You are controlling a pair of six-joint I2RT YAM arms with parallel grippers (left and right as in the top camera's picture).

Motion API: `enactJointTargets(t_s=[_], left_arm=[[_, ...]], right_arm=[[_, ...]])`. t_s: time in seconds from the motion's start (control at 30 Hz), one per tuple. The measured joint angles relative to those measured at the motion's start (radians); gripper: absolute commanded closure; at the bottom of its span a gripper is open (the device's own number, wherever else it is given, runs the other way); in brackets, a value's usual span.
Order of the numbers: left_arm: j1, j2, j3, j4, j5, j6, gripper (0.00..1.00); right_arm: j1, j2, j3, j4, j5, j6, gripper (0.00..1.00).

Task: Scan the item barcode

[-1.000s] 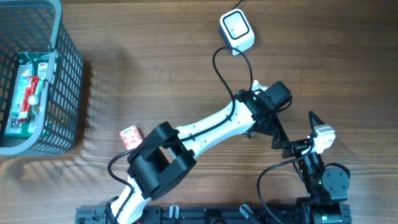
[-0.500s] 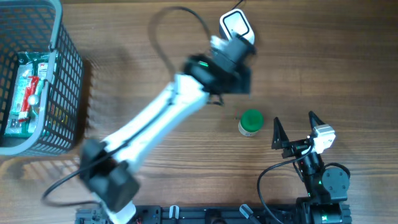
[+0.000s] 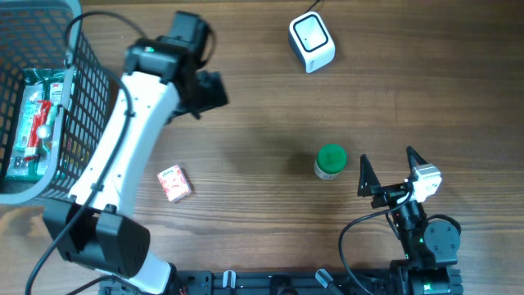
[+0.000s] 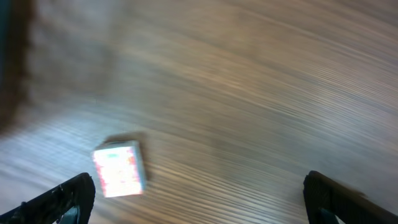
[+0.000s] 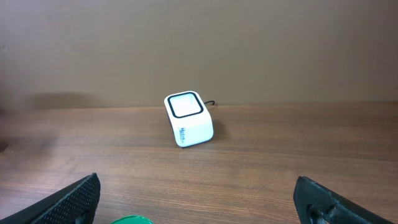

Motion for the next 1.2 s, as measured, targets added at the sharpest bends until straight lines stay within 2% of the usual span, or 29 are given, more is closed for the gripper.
enactJointTargets(t_s=[0.33,0.5,0.8,1.0,1.1,1.2], left_arm=[[0.167,0.000,-0.127,0.027,-0.001,0.010,0.05],[0.192,-0.018,-0.235,0.119,-0.009,0.011,0.06],[0.192,-0.278,-0.398,0.229,-0.009,0.011,0.05],[0.206,-0.331,-0.513,0.313,-0.011,0.004,0.05],[0.242,-0.329,-0.581,0.341,-0.011,-0.011,0.13],[0.282,-0.329,-0.636,0.364,-0.010,-0.027,0.30]], right_arm=[[0.000,0.000,0.000,0.000,0.000,0.000,0.00],[0.000,0.000,0.000,0.000,0.000,0.000,0.00],[0.000,0.000,0.000,0.000,0.000,0.000,0.00],[0.000,0.000,0.000,0.000,0.000,0.000,0.00],[0.000,0.000,0.000,0.000,0.000,0.000,0.00],[0.000,0.000,0.000,0.000,0.000,0.000,0.00]])
